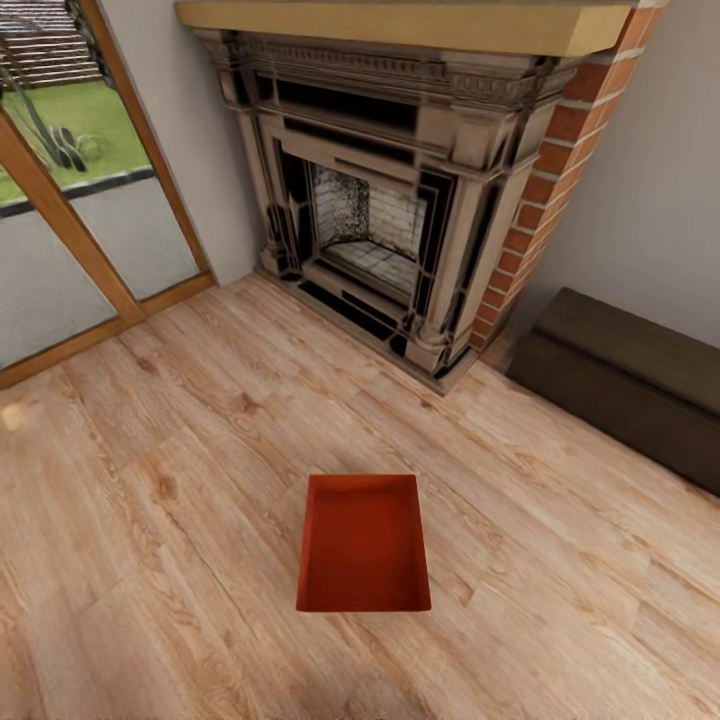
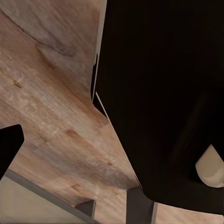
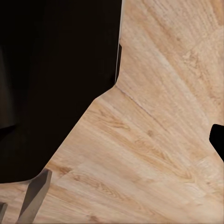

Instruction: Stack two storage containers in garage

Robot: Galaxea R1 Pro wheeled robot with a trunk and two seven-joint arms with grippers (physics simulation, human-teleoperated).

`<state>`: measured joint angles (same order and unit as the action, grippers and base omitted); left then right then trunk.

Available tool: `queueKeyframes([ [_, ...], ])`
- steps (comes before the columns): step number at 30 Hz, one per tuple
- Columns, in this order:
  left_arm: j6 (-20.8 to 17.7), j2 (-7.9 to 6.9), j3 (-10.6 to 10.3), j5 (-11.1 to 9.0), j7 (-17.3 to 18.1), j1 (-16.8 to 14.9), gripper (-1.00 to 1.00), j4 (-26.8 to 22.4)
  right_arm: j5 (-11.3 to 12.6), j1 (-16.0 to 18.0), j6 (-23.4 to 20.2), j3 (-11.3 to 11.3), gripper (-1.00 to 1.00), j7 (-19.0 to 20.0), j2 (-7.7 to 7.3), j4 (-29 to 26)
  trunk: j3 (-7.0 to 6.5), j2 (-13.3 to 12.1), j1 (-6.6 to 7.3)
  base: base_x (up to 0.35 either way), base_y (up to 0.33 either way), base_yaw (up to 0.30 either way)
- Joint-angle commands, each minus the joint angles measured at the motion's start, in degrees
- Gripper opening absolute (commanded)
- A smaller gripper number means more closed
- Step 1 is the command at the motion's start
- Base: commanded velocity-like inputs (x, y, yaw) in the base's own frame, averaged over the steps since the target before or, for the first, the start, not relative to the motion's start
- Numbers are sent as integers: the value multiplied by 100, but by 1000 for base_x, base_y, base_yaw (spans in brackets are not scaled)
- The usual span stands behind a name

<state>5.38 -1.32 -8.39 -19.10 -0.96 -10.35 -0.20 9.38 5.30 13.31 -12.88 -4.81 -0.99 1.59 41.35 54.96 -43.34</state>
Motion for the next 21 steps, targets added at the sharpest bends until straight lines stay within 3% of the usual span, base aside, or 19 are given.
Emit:
queueKeyframes([
  [1,16,0,-49,-41,-10,-2,100,2,57,6,33,-49,100,-3,2,17,13,3,0,0,0,0],
  [21,16,0,-49,-41,-10,-2,100,2,56,6,41,-48,100,-7,2,17,198,3,0,0,0,0],
])
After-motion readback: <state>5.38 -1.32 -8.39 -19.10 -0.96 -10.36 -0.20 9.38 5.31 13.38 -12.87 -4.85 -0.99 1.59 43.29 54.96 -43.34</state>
